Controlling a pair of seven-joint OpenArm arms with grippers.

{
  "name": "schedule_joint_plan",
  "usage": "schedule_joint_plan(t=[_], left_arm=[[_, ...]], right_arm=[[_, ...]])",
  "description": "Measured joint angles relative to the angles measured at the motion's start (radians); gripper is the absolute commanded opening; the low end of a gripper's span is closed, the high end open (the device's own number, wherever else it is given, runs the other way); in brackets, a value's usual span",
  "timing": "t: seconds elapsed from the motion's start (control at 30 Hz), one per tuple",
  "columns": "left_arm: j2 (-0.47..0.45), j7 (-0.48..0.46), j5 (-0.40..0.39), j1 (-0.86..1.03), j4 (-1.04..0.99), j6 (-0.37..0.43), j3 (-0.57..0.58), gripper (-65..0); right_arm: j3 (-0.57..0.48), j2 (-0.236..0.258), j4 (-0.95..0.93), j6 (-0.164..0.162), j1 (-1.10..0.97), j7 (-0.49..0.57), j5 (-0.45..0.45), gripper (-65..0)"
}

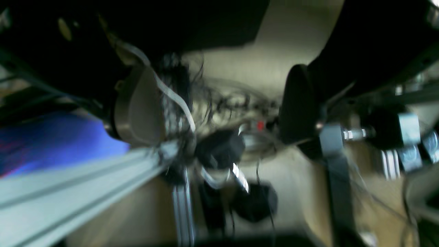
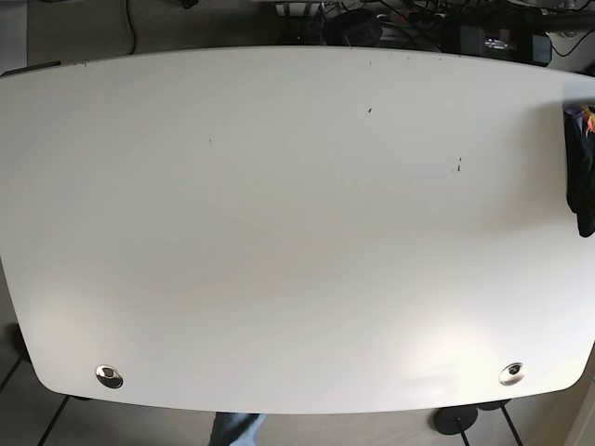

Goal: Fold the T-shirt properly

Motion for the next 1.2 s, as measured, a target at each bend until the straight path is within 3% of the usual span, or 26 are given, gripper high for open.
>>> schedule_joint_plan(t=[0.23, 0.27, 0.3, 0.37, 0.43, 0.57, 0.63, 0.73, 0.87, 1.13, 1.2], left_arm=[[-0.012, -0.004, -0.003, -0.325, -0.549, 0.002, -0.053, -15.1], [-0.015, -0.006, -0.003, -0.365, -0.613, -0.001, -0.053, -15.1], [-0.023, -0.008, -0.003, -0.425, -0.708, 0.000, -0.053, -15.1], [-0.038, 0.007, -0.003, -0.520, -0.851, 0.003, -0.055, -15.1], [-0.039, 0.119, -0.003, -0.599, -0.924, 0.003, -0.056, -15.1], [-0.025, 0.292, -0.003, -0.671, -0.928, 0.000, -0.056, -15.1], [-0.026, 0.363, -0.003, -0.708, -0.935, -0.001, -0.058, -15.1], [-0.026, 0.367, -0.003, -0.743, -0.928, 0.001, -0.058, -15.1], [0.005, 0.375, -0.002, -0.731, -0.934, -0.001, -0.052, -15.1], [-0.004, 0.374, 0.001, -0.742, -0.933, 0.003, -0.052, -15.1], [-0.003, 0.380, 0.001, -0.765, -0.940, 0.000, -0.052, -15.1]], right_arm=[[-0.113, 0.002, -0.509, -0.016, 0.281, 0.160, 0.001, -55.0], [-0.136, 0.001, -0.558, -0.031, 0.311, 0.172, 0.000, -55.0], [-0.164, -0.002, -0.609, -0.080, 0.346, 0.180, 0.001, -55.0], [-0.194, -0.004, -0.657, -0.138, 0.392, 0.180, 0.001, -54.9], [-0.200, -0.008, -0.683, -0.170, 0.430, 0.182, 0.001, -54.9], [-0.200, -0.027, -0.753, -0.178, 0.494, 0.183, 0.003, -54.9], [-0.200, -0.037, -0.814, -0.217, 0.532, 0.181, 0.001, -54.9], [-0.236, -0.031, -0.853, -0.259, 0.565, 0.181, 0.001, -54.9], [-0.284, -0.036, -0.854, -0.257, 0.571, 0.181, 0.001, -54.9], [-0.280, -0.034, -0.854, -0.258, 0.586, 0.183, 0.012, -54.9], [-0.280, -0.035, -0.854, -0.292, 0.586, 0.183, 0.012, -54.9]])
